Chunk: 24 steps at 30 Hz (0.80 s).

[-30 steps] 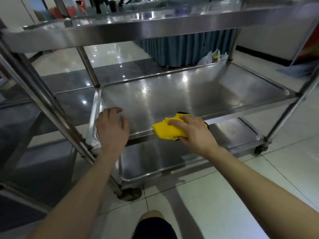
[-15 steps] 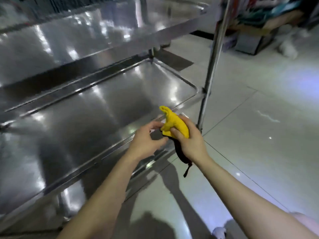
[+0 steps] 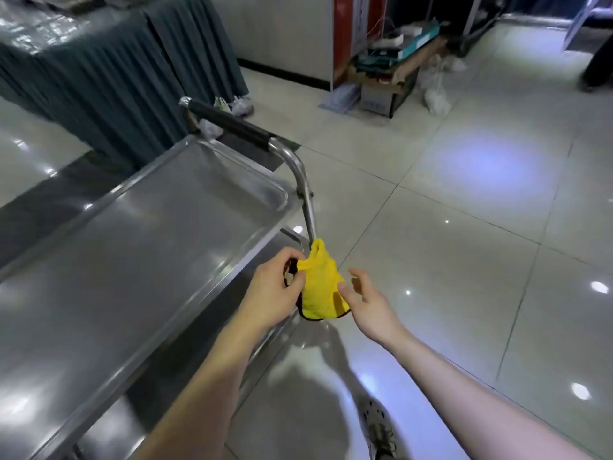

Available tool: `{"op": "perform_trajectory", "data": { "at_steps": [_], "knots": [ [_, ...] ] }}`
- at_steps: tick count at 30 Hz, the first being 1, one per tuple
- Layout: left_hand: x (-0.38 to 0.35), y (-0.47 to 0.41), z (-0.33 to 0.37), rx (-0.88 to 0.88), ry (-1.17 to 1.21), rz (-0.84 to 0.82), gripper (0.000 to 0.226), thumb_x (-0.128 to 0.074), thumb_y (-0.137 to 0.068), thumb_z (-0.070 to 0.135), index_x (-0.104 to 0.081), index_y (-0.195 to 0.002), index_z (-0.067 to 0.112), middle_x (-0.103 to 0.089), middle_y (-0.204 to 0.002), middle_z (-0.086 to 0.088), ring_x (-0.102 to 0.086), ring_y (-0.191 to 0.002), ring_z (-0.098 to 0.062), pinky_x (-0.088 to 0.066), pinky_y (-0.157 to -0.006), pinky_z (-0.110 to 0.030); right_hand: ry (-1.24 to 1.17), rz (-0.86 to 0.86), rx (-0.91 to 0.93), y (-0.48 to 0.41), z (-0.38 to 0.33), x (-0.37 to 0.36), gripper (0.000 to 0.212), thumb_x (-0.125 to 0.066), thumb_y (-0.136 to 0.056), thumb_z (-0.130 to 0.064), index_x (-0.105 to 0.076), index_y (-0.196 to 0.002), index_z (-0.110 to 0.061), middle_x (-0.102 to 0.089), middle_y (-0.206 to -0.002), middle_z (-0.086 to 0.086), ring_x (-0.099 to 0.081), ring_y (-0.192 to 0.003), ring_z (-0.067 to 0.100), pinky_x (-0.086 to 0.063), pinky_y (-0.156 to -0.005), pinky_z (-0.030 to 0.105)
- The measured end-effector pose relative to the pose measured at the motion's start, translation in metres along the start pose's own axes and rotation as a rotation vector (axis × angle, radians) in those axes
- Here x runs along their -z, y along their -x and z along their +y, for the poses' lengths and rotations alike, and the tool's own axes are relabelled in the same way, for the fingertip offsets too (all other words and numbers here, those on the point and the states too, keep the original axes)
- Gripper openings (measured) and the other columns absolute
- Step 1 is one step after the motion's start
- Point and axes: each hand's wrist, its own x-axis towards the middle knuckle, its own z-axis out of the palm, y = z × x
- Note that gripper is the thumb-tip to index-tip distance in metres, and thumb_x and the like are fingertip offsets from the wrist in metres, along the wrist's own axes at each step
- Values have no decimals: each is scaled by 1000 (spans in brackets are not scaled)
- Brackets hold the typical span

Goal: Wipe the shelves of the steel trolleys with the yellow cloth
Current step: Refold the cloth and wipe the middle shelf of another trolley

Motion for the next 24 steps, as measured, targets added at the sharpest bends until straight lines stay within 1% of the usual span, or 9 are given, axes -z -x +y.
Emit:
{"op": "perform_trajectory", "data": {
  "at_steps": [2,6,10,12,14,17,18,20,24],
  "knots": [
    [20,9,27,-72,-75,-54,15,-62,-100,24,-60,-104,39,-66,-89,13,-56,-71,-14,-45,-64,-27,123,65,69,24,-22,25,64,-66,-103,-45,-43,-159,-23,-52,-156,4,-51,-143,22,-44,-115,41],
    [48,27,72,-189,-189,-79,19,-61,-100,22,-60,-108,40,-64,-91,22,-59,-77,-5,-42,-66,-21,240,184,368,56,-78,58,69,-79,-94,-33,-48,-155,-29,-53,-153,-6,-50,-139,13,-44,-105,30],
    [54,36,107,-213,-176,-66,23,-64,-102,13,-67,-114,33,-69,-99,21,-62,-82,1,-45,-75,-24,363,-10,559,68,-123,76,84,-83,-87,-45,-44,-160,-35,-49,-161,-10,-36,-155,14,-29,-127,44],
    [52,34,122,-204,-167,-57,27,-66,-103,12,-68,-120,32,-72,-101,21,-62,-79,2,-45,-75,-21,390,-98,556,63,-134,84,71,-80,-90,-50,-52,-153,-35,-62,-146,-8,-50,-143,17,-36,-121,49],
    [46,27,136,-193,-147,-10,26,-68,-103,18,-62,-121,36,-71,-98,23,-64,-77,0,-46,-71,-19,325,-116,570,52,-142,98,44,-76,-95,-47,-64,-135,-34,-72,-116,-7,-65,-111,17,-52,-99,46],
    [31,15,151,-79,-36,113,38,-81,-96,33,-47,-114,32,-71,-97,18,-67,-79,-7,-49,-66,-19,301,-110,649,34,-152,128,15,-71,-100,-44,-67,-110,-34,-69,-93,-14,-64,-88,11,-51,-76,38],
    [25,10,154,-40,4,129,48,-87,-89,34,-45,-111,29,-69,-95,16,-66,-80,-7,-50,-66,-18,311,-104,673,29,-154,140,10,-69,-101,-41,-65,-107,-35,-66,-91,-17,-61,-86,8,-46,-73,34],
    [10,0,159,6,2,127,58,-96,-76,33,-47,-106,27,-64,-93,10,-62,-83,-12,-52,-72,-28,343,-98,707,16,-158,170,8,-66,-102,-36,-60,-105,-39,-60,-92,-21,-56,-87,5,-40,-74,30],
    [-32,-33,175,53,3,194,43,-94,-77,16,-55,-92,27,-69,-93,9,-66,-89,-12,-57,-86,-43,420,-93,776,-11,-170,229,3,-61,-106,-33,-59,-108,-33,-59,-100,-18,-59,-95,14,-40,-77,35]
  ]
}}
